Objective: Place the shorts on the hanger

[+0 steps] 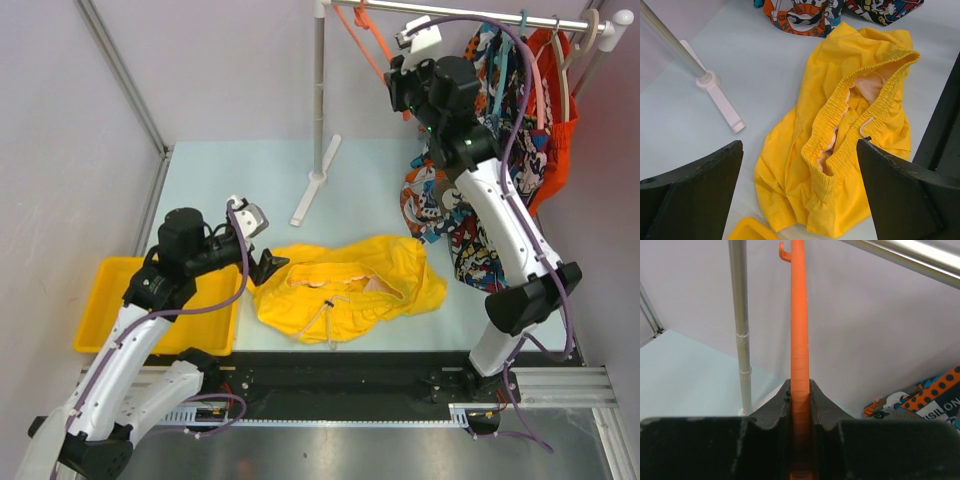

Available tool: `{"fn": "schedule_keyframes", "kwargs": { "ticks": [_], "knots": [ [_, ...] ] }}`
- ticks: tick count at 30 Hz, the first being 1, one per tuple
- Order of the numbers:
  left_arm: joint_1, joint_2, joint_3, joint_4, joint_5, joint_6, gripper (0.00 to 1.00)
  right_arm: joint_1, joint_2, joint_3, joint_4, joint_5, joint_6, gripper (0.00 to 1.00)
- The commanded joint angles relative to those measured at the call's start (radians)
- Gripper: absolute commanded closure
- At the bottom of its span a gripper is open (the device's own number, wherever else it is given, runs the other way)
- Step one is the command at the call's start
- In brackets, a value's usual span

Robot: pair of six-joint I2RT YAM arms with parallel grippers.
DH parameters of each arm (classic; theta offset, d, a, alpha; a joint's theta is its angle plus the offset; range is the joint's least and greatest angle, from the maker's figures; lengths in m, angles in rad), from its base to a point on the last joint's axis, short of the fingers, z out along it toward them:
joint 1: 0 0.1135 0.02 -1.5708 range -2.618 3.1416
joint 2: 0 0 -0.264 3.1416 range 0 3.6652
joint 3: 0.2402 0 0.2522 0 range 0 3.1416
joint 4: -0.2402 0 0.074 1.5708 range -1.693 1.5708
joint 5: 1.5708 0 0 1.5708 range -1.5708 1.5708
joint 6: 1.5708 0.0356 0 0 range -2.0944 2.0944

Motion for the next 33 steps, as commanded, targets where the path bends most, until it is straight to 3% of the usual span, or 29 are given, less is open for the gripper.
{"fn": "schedule_keyframes", "kwargs": {
  "ticks": [1,6,14,21,26,33],
  "knots": [
    [0.005,0.011,0.0,0.013,0.005,0.012,0.0,-0.013,-0.117,-0.045,0.067,0.01,0.026,1.0],
    [0.006,0.037,0.0,-0.007,-0.018,0.032,0.0,-0.013,-0.197,-0.156,-0.092,0.051,0.001,1.0],
    [0.006,0.039,-0.029,0.032,-0.013,-0.037,0.0,-0.007,-0.494,-0.427,-0.298,-0.027,-0.054,1.0],
    [0.09,-0.115,-0.146,0.18,0.143,-0.082,0.0,0.019,-0.732,-0.502,-0.695,-0.401,-0.199,1.0],
    [0.138,-0.113,-0.12,0.118,0.224,0.003,0.0,0.041,-0.786,-0.513,-0.854,-0.518,-0.212,1.0],
    [0.169,-0.178,-0.097,0.044,0.339,0.101,0.0,0.058,-0.786,-0.533,-1.03,-0.737,-0.354,1.0]
  ]
}}
